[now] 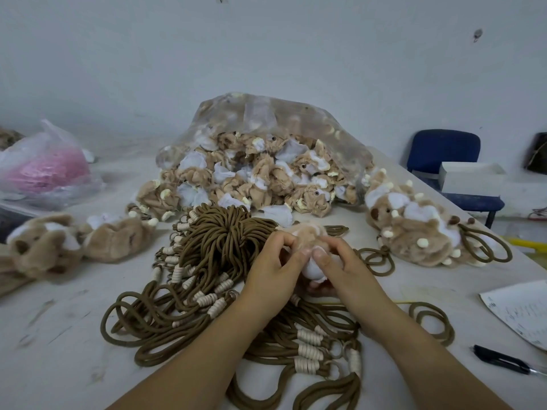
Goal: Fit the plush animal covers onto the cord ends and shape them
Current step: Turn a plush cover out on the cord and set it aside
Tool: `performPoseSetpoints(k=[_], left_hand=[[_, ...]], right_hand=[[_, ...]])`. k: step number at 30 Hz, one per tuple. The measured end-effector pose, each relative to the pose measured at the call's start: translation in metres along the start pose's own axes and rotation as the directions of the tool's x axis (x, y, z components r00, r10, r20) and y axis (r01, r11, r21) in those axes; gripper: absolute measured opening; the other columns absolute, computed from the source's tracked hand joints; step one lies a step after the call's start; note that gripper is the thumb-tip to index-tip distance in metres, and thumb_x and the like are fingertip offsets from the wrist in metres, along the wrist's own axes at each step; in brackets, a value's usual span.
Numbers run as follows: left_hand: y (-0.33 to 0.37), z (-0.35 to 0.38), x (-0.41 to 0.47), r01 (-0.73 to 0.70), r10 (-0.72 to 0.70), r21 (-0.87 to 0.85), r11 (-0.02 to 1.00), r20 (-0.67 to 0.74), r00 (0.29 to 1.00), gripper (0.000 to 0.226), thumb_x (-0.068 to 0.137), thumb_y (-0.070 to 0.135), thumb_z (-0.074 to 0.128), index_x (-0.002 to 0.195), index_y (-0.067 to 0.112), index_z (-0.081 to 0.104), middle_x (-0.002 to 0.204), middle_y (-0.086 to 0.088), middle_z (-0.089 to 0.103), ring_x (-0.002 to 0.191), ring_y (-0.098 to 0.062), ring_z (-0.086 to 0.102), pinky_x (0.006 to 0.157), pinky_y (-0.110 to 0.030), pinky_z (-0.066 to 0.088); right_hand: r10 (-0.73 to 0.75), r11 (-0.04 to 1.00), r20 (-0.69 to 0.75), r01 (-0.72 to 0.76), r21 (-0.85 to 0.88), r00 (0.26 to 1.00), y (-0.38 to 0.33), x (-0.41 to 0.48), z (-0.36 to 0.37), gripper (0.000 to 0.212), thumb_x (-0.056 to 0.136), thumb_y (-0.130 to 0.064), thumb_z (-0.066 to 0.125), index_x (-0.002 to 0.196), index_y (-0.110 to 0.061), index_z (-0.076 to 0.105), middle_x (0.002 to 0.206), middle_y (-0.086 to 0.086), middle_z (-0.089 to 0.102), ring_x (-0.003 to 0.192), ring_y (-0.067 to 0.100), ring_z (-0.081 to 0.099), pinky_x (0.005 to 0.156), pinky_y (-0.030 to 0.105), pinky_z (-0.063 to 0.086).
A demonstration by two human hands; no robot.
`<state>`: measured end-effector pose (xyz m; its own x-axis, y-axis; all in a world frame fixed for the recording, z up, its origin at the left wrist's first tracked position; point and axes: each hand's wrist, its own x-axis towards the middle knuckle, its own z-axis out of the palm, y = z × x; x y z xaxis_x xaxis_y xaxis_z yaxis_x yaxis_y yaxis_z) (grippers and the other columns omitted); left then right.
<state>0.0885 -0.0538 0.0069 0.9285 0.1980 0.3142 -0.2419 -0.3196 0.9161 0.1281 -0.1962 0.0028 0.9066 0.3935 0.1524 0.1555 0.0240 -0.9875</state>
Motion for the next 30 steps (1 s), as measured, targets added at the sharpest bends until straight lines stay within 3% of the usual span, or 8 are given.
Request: performPoseSetpoints(k=[5, 8, 13, 17, 19, 22, 26, 30], left_hand=[[0.0009, -0.0032, -0.0006, 0.019, -0.014, -0.097, 0.995, 0.051, 0.999, 0.009, 0.096, 0.026, 0.059, 0.093, 0.018, 0.059, 0.095, -0.010, 0.066, 0.086, -0.023, 0.064, 0.078, -0.043, 0.054], [0.0026, -0.0029, -0.0033, -0.096, 0.102, -0.055, 0.994, 0.111, 0.989, 0.009, 0.096, 0.023, 0.059, 0.088, 0.018, 0.057, 0.091, -0.004, 0.061, 0.080, -0.014, 0.060, 0.073, -0.034, 0.052], [0.0040, 0.0006, -0.0035, -0.233, 0.219, 0.051, 0.971, 0.192, 0.957, 0.015, 0.096, 0.017, 0.058, 0.083, 0.020, 0.051, 0.084, 0.005, 0.052, 0.072, -0.005, 0.049, 0.065, -0.019, 0.042], [0.0039, 0.0023, -0.0037, -0.090, 0.095, -0.038, 0.995, 0.149, 0.984, 0.010, 0.097, 0.027, 0.056, 0.089, 0.022, 0.053, 0.069, 0.005, 0.059, 0.058, -0.005, 0.053, 0.056, -0.021, 0.044], [0.0031, 0.0023, -0.0044, 0.003, 0.012, -0.132, 0.991, 0.113, 0.994, 0.014, 0.099, 0.030, 0.053, 0.091, 0.018, 0.051, 0.058, 0.004, 0.058, 0.054, -0.011, 0.053, 0.052, -0.025, 0.045], [0.0003, -0.0024, -0.0007, 0.101, -0.087, -0.330, 0.939, 0.056, 0.995, 0.016, 0.101, 0.026, 0.049, 0.093, 0.013, 0.050, 0.055, 0.003, 0.055, 0.054, -0.013, 0.052, 0.056, -0.028, 0.046], [0.0009, -0.0061, 0.0026, 0.157, -0.145, -0.553, 0.818, 0.067, 0.987, 0.015, 0.101, 0.020, 0.047, 0.092, 0.009, 0.050, 0.055, 0.000, 0.051, 0.053, -0.011, 0.050, 0.056, -0.024, 0.047], [0.0000, -0.0036, 0.0000, 0.146, -0.108, -0.473, 0.869, 0.106, 0.988, 0.014, 0.101, 0.022, 0.049, 0.091, 0.012, 0.050, 0.055, 0.001, 0.052, 0.052, -0.011, 0.048, 0.058, -0.028, 0.043]], right_hand=[[0.040, 0.999, 0.013, -0.040, -0.012, 0.999, 0.0018, 0.0007, -0.0024, 0.015, 0.094, -0.028, 0.058, 0.109, -0.025, 0.059, 0.100, 0.000, 0.068, 0.086, 0.018, 0.071, 0.073, 0.037, 0.060], [0.069, 0.994, -0.013, -0.070, -0.080, 0.998, 0.0032, 0.0019, -0.0049, 0.016, 0.092, -0.031, 0.060, 0.107, -0.028, 0.056, 0.097, -0.003, 0.069, 0.087, 0.017, 0.070, 0.079, 0.041, 0.059], [-0.009, 0.954, -0.174, -0.044, -0.296, 0.985, 0.0037, 0.0043, -0.0044, 0.014, 0.090, -0.031, 0.059, 0.099, -0.033, 0.049, 0.095, -0.007, 0.062, 0.073, 0.000, 0.064, 0.053, 0.014, 0.049], [0.061, 0.981, -0.214, -0.098, -0.166, 0.975, 0.0032, 0.0050, -0.0030, 0.015, 0.088, -0.037, 0.057, 0.098, -0.027, 0.052, 0.091, 0.004, 0.066, 0.071, 0.017, 0.066, 0.053, 0.026, 0.051], [0.119, 0.993, -0.119, -0.118, 0.020, 0.986, 0.0004, 0.0038, -0.0032, 0.019, 0.087, -0.039, 0.059, 0.096, -0.022, 0.055, 0.088, 0.012, 0.067, 0.063, 0.020, 0.062, 0.058, 0.033, 0.052], [0.101, 0.967, 0.049, -0.110, 0.232, 0.994, -0.0022, 0.0025, -0.0027, 0.039, 0.081, -0.042, 0.061, 0.111, -0.017, 0.058, 0.098, 0.017, 0.067, 0.074, 0.021, 0.060, 0.067, 0.034, 0.052], [0.058, 0.991, 0.145, -0.074, 0.109, 0.988, -0.0028, -0.0008, -0.0033, 0.042, 0.079, -0.046, 0.067, 0.118, -0.034, 0.059, 0.093, 0.002, 0.069, 0.079, 0.014, 0.063, 0.076, 0.033, 0.055], [0.031, 0.999, 0.056, -0.033, 0.025, 0.998, -0.0016, -0.0011, -0.0040, 0.033, 0.085, -0.041, 0.069, 0.114, -0.028, 0.058, 0.080, -0.002, 0.069, 0.069, 0.013, 0.064, 0.062, 0.025, 0.053]])
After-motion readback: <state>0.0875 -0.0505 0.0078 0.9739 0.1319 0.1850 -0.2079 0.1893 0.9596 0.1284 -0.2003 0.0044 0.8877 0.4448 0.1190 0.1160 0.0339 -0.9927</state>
